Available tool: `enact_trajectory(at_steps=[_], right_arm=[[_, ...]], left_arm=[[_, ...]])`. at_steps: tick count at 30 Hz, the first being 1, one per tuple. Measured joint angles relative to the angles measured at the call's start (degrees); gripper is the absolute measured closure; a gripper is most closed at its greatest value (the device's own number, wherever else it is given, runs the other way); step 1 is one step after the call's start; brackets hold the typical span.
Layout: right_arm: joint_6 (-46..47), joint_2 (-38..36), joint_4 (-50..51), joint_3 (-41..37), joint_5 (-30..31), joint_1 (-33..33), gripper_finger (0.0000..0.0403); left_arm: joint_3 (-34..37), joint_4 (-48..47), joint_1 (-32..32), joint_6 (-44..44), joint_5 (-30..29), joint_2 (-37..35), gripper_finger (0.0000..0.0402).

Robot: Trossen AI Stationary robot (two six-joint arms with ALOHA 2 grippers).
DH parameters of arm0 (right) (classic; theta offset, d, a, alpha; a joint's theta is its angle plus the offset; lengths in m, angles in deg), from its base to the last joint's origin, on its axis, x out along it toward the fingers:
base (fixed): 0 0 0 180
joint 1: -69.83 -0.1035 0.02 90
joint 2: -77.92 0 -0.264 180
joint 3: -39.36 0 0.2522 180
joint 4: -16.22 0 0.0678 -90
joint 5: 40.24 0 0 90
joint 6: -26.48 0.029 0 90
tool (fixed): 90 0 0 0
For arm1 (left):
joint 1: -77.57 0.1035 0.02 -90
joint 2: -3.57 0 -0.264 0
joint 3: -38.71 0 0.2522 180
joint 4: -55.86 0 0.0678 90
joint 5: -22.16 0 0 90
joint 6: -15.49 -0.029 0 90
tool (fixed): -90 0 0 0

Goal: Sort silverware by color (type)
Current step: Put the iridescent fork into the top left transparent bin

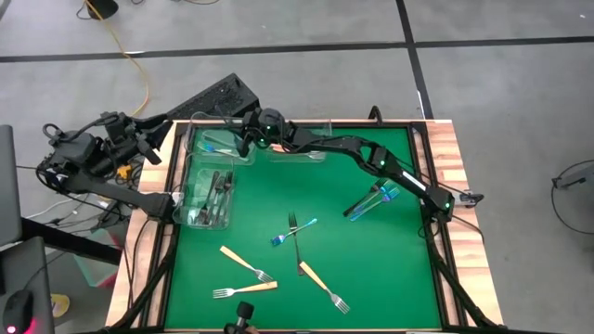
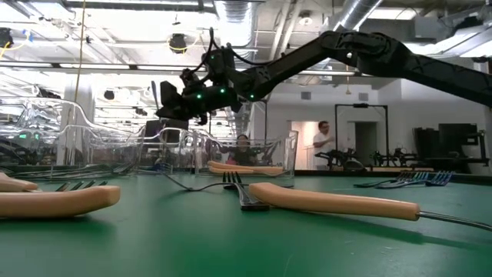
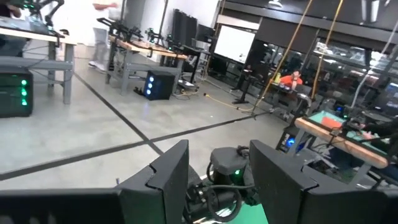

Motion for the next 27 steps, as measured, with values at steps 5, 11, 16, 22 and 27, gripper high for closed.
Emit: enact_trajectory(at_steps=[5, 11, 16, 22, 27], right_arm=[[-1.35, 0.00, 0.15, 0.00, 0.00, 0.01, 0.0390], [-1.47, -0.02, 1.62, 0.00, -0.01, -0.06, 0.0369], [-1.45, -0.07, 2.30, 0.00, -0.02, -0.06, 0.0351], [-1.45, -0.07, 2.65, 0.00, -0.23, -0.08, 0.0337], [-1.20, -0.07, 2.71, 0.00, -0.29, -0.08, 0.0295]], left_arm=[[0.00, -0.22, -0.02, 0.00, -0.52, 0.00, 0.0249], [0.00, -0.26, 0.00, 0.00, -0.52, 0.00, 0.0249], [0.00, -0.25, -0.02, 0.00, -0.52, 0.00, 0.0249], [0.00, -0.24, 0.00, 0.04, -0.52, 0.00, 0.0249], [0.00, -0.24, -0.01, 0.52, -0.52, 0.00, 0.0249]])
